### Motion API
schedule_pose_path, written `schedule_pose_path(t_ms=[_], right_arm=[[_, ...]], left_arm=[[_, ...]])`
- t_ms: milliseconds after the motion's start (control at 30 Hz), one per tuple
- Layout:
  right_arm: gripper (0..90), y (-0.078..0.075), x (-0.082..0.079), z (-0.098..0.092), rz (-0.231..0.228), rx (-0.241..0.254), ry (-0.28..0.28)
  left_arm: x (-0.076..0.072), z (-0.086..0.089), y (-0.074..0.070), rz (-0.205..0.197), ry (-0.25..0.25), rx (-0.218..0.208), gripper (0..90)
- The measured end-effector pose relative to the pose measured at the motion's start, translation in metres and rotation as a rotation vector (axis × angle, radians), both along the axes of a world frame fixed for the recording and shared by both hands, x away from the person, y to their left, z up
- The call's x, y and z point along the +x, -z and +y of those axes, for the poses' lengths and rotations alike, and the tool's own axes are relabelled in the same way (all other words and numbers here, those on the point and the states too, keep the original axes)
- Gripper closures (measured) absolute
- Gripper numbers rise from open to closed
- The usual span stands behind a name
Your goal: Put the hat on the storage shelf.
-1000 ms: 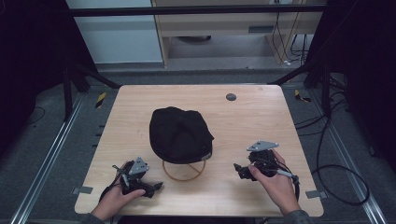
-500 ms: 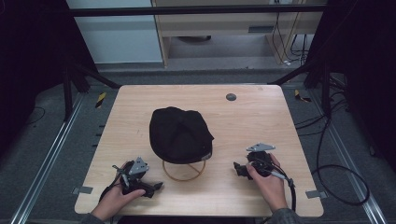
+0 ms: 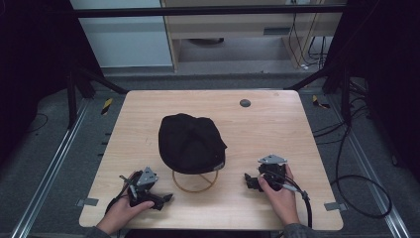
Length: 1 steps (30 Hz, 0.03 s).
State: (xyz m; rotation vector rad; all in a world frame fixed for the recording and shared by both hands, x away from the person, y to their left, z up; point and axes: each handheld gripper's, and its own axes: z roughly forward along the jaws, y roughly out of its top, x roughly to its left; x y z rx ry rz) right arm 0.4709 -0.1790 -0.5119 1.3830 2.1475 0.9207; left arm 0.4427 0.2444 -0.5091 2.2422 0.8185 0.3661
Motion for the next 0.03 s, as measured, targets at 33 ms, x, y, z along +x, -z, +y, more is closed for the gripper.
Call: schedule_pose_path(t_ms=[33], right_arm=[[1.6, 0.0, -0.0001, 0.0001, 0.0, 0.001, 0.002]], left_arm=[[0.0001, -0.0002, -0.0001, 0.0, -0.001, 0.001, 0.0]])
